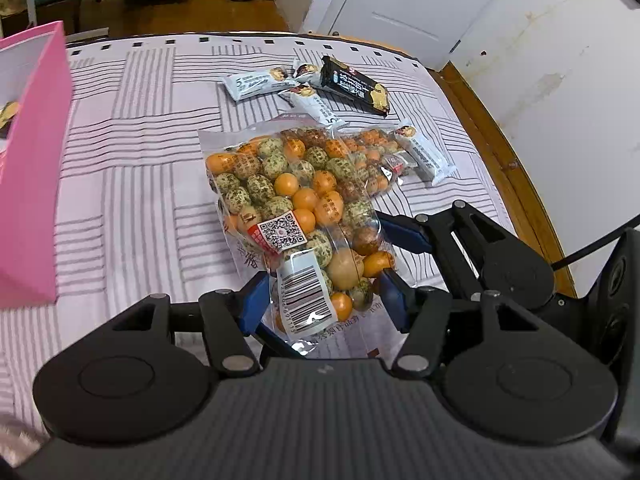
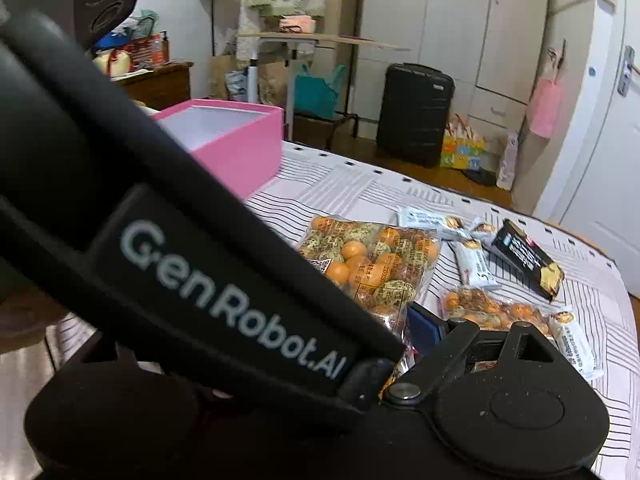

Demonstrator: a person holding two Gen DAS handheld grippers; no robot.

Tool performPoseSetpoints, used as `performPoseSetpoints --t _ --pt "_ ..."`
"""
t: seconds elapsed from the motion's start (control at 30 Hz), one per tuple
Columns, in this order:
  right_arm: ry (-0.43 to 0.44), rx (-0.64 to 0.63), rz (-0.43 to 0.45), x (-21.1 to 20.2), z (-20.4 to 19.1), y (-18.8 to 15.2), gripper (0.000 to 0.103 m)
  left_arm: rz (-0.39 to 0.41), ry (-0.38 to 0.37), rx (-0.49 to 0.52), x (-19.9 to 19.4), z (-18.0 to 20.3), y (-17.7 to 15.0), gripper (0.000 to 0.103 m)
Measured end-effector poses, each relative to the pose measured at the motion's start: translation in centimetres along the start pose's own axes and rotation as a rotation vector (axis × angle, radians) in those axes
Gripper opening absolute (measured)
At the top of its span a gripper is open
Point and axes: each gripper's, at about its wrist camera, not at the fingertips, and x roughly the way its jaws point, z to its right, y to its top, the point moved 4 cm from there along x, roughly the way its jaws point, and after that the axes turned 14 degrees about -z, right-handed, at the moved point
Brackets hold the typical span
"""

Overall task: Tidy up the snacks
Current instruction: 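Lift the coated nuts bag with the left tool toward the pink box, then lower the nuts bag into the pink box and open the left tool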

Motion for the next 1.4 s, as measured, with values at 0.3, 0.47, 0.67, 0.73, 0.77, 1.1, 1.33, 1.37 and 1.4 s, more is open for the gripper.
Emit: performPoseSetpoints --t 0.3,0.47,0.67,0.73,0.77,1.1,1.33,1.37,1.4 --pt "0.065 -0.032 -0.035 -3.0 -4.1 0.6 0.091 -0.045 0.018 -0.074 -4.3 -1.5 -3.8 0.057" --pt "0.060 -0.080 0.002 -4.6 -6.4 2.3 0.091 0.006 0.028 -0.088 -7.5 -2.8 -4.8 0.057" --pt "0.056 -0.155 0.074 -5.3 -8.3 5.5 0.091 0.109 0.059 -0.122 -11.7 -5.2 -5.0 0.058" --pt "0.051 -0.178 0.109 -5.0 -10.0 7.3 0.091 0.139 0.075 -0.122 -12.8 -6.3 -4.7 0.058" --pt "0.053 -0.187 0.122 -4.9 -10.4 7.8 0.091 0.152 0.083 -0.124 -13.3 -7.0 -4.5 0.058" --pt "0.122 -0.195 0.184 1.3 -13.7 13.8 0.091 0.242 0.178 -0.189 -15.1 -15.5 -1.6 0.058" --pt "0.155 -0.163 0.161 6.8 -14.6 16.3 0.091 0.230 0.196 -0.211 -13.5 -21.0 0.6 0.058" --pt "0.161 -0.155 0.153 6.7 -15.2 16.0 0.091 0.228 0.201 -0.216 -13.1 -21.4 0.9 0.058" --pt "0.170 -0.144 0.144 7.3 -15.3 16.1 0.091 0.226 0.207 -0.218 -12.8 -21.9 1.0 0.058"
